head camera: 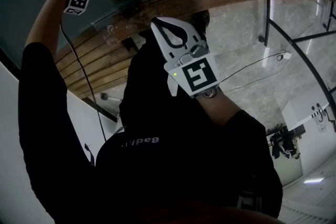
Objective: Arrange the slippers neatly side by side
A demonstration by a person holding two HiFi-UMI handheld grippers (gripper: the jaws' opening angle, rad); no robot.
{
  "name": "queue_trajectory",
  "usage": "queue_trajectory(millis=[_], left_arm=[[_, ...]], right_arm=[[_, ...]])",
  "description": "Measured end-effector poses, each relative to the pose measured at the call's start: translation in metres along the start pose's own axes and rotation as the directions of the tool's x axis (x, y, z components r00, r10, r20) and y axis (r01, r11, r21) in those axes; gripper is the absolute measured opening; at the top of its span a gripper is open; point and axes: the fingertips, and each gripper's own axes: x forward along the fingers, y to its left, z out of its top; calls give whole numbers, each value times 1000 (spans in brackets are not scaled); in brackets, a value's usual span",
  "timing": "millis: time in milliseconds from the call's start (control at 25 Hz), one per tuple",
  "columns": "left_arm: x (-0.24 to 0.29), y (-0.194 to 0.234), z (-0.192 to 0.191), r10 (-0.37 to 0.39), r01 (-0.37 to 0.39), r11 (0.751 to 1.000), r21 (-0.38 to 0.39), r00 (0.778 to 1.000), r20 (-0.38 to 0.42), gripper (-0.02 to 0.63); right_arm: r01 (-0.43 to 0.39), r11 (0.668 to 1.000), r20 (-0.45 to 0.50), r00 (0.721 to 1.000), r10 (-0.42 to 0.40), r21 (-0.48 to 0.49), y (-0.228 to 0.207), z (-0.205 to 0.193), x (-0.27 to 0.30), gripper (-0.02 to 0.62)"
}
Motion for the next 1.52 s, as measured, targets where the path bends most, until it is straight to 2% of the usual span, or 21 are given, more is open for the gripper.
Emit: queue_trajectory(millis=[80,200,280,320,360,440,520,560,680,720,800,840,960,1000,1080,1200,1240,1280,1360,1440,1520], left_arm=[[-19,7,-2,14,-16,995,-99,1000,-27,54],[-57,20,6,46,-58,966,-252,998,-53,54],[-88,28,14,73,-92,927,-364,995,-66,54],[-105,31,16,87,-111,893,-437,993,-76,54],[-122,34,18,97,-127,846,-518,992,-86,54],[-159,35,29,116,-148,722,-676,989,-93,54],[-199,35,49,140,-155,595,-789,986,-88,54],[-217,36,62,151,-154,545,-824,985,-85,54],[-266,35,102,169,-150,430,-891,982,-83,54],[-282,36,111,177,-154,373,-915,980,-93,54],[-310,42,122,194,-163,239,-957,974,-117,54],[-323,46,125,203,-171,185,-968,970,-132,54],[-363,61,132,229,-202,69,-977,956,-181,54],[-377,67,132,239,-213,16,-977,949,-203,54],[-401,80,122,259,-230,-134,-964,931,-258,54],[-438,92,108,293,-182,-396,-900,904,-311,54],[-453,95,107,307,-163,-455,-875,894,-326,54],[-470,99,108,324,-154,-493,-856,881,-345,54],[-508,113,106,371,-154,-540,-828,839,-398,54],[-553,136,100,429,-130,-603,-787,779,-457,54],[-599,163,92,486,-88,-661,-745,706,-515,54]], right_arm=[[-6,1000,-4,1000,6,-12,8,9,-12,0],[-12,1000,-7,1000,12,-27,20,29,-33,0],[-25,999,-14,1000,25,-36,30,45,-49,0],[-36,998,-10,999,35,-51,35,52,-57,0],[-46,997,-4,999,46,-68,40,58,-66,0],[-63,994,-3,998,63,-87,54,69,-86,0],[-79,992,-11,997,78,-96,68,79,-108,0],[-85,991,-14,996,84,-106,73,85,-118,0],[-96,983,-24,995,93,-159,89,105,-148,0],[-99,980,-30,995,96,-170,94,113,-157,0],[-112,975,-36,994,107,-192,104,129,-171,0],[-121,970,-27,993,118,-210,111,138,-177,0],[-155,954,-11,988,157,-256,137,163,-199,0],[-167,946,-13,985,170,-276,145,167,-207,0],[-197,925,-10,979,205,-326,153,175,-217,0],[-225,903,1,970,242,-365,164,196,-230,0],[-234,901,-1,968,251,-365,170,203,-236,0],[-240,899,-4,966,257,-366,175,208,-241,0],[-243,887,-4,965,263,-394,180,217,-250,0],[-253,875,11,959,283,-413,186,228,-259,0],[-268,869,34,950,309,-417,191,242,-272,0]])
